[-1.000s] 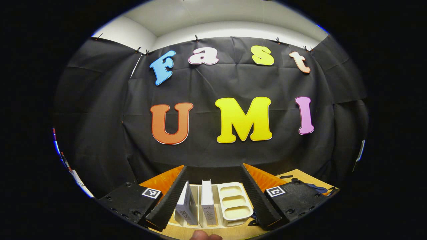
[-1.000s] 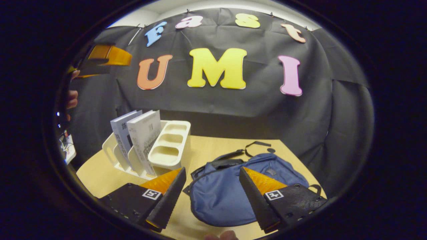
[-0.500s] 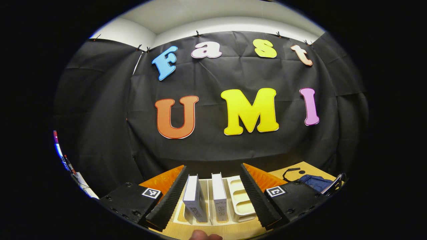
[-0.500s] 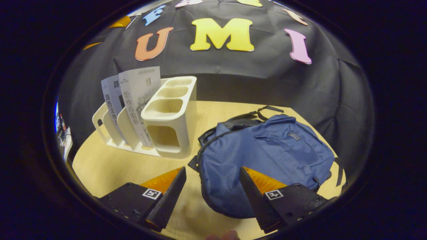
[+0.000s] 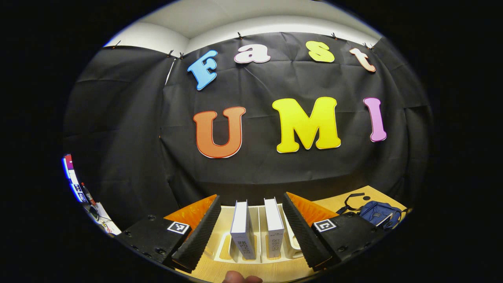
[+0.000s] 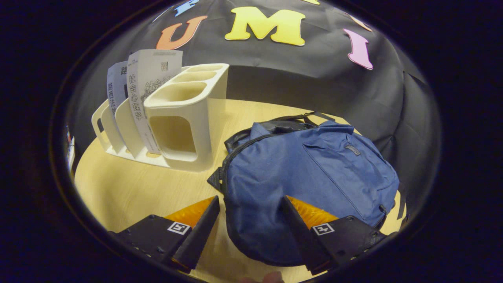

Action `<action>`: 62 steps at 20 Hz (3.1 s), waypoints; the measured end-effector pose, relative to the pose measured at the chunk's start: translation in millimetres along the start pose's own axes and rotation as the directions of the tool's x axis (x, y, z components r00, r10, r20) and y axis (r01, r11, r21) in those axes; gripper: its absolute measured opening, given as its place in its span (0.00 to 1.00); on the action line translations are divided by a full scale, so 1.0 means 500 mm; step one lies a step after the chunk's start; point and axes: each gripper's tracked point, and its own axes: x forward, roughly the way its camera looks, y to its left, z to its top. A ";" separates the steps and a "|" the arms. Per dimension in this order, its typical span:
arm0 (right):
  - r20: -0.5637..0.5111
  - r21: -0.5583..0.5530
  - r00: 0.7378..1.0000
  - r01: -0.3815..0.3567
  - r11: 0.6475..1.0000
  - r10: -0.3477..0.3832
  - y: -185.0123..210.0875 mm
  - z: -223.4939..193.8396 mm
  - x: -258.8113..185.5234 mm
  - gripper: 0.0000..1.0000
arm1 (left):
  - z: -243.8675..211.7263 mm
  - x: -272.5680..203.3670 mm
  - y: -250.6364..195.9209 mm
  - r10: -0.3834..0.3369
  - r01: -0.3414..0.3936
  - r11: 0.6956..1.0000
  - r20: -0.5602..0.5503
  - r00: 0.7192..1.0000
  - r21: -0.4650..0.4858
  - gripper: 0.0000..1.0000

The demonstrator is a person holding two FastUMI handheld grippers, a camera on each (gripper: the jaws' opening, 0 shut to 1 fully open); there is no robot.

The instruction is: Open the schoolbag, grab two books from the bookshelf and put them into the schoolbag.

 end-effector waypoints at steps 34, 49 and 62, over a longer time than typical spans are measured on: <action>0.137 0.086 0.989 0.046 0.995 -0.058 -0.281 0.222 -0.221 0.00 | -0.028 0.038 -0.011 0.027 -0.029 0.998 -0.028 0.999 -0.054 0.99; 0.175 0.113 0.979 0.082 0.990 -0.101 -0.491 0.316 -0.259 0.00 | -0.090 0.037 -0.030 -0.003 -0.005 0.999 -0.193 0.981 -0.043 0.99; 0.167 0.075 0.984 0.049 0.996 -0.061 -0.587 0.328 -0.260 0.00 | -0.088 0.145 -0.091 -0.155 0.135 0.988 -0.485 0.861 -0.076 0.98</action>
